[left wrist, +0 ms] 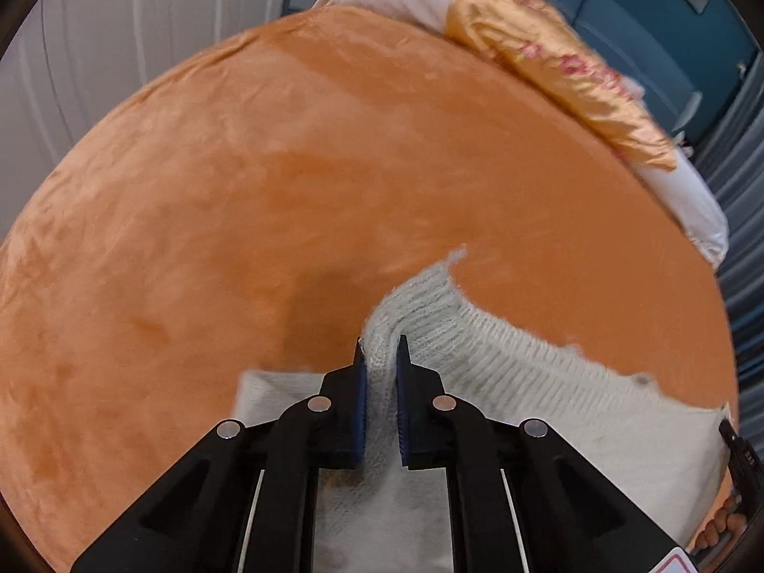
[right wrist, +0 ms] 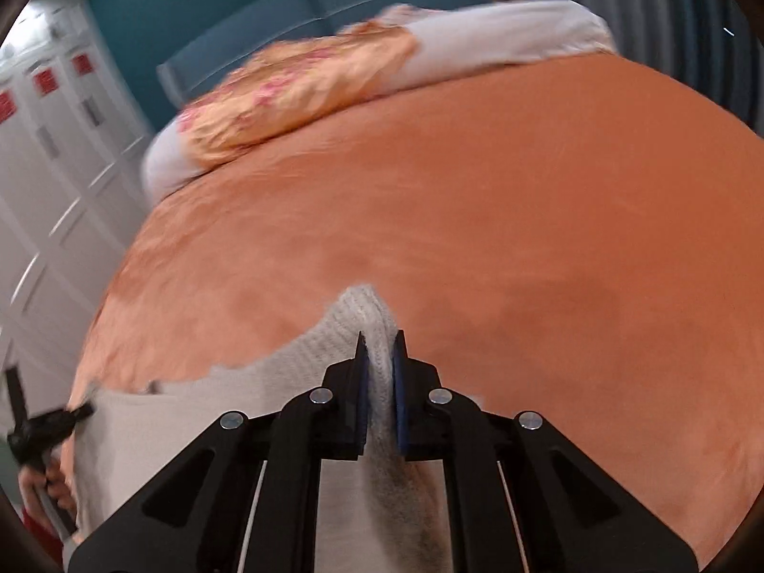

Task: Fold small clothes
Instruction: 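Lay the hem over the body and open both grippers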

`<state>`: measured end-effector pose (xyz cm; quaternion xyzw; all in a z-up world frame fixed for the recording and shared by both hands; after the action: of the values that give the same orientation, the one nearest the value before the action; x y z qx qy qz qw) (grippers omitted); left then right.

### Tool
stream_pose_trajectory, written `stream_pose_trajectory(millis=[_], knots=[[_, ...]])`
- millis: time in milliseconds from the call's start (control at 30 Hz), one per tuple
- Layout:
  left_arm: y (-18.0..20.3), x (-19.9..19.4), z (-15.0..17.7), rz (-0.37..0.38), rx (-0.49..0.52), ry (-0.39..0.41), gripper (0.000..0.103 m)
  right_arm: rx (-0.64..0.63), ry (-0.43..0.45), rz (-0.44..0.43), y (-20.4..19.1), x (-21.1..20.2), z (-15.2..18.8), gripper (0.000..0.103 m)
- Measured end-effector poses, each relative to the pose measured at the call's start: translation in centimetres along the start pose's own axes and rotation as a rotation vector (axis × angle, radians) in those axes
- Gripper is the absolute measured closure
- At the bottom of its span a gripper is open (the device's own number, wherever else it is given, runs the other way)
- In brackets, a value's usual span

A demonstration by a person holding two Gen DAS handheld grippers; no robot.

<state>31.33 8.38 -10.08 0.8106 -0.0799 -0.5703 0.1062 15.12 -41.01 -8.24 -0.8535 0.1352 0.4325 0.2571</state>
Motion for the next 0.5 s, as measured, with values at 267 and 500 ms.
stream_pose_trajectory(millis=[267,500], knots=[[-0.1,-0.2,0.6,-0.029,-0.041,-0.005,0.087,-0.014,-0.041,0.097,-0.7,0.5,1.2,0.09],[11.1,-8.7,5.9,0.074,0.176,0.154,0.063,-0.305,-0.048,-0.21,-16.8,-4.7,9.2,0.09]])
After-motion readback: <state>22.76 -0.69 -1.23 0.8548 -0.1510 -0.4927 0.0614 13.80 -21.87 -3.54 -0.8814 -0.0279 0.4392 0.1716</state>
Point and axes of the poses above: each gripper's, at about its wrist camera, not at the fingertips, and x roughly the way its jaws point, y to its right, z to its underside, the point moved 8 cm from there along x, roughly the way its jaws point, and after that the axes turned 7 degrees about -y, right-handed, at the moved point
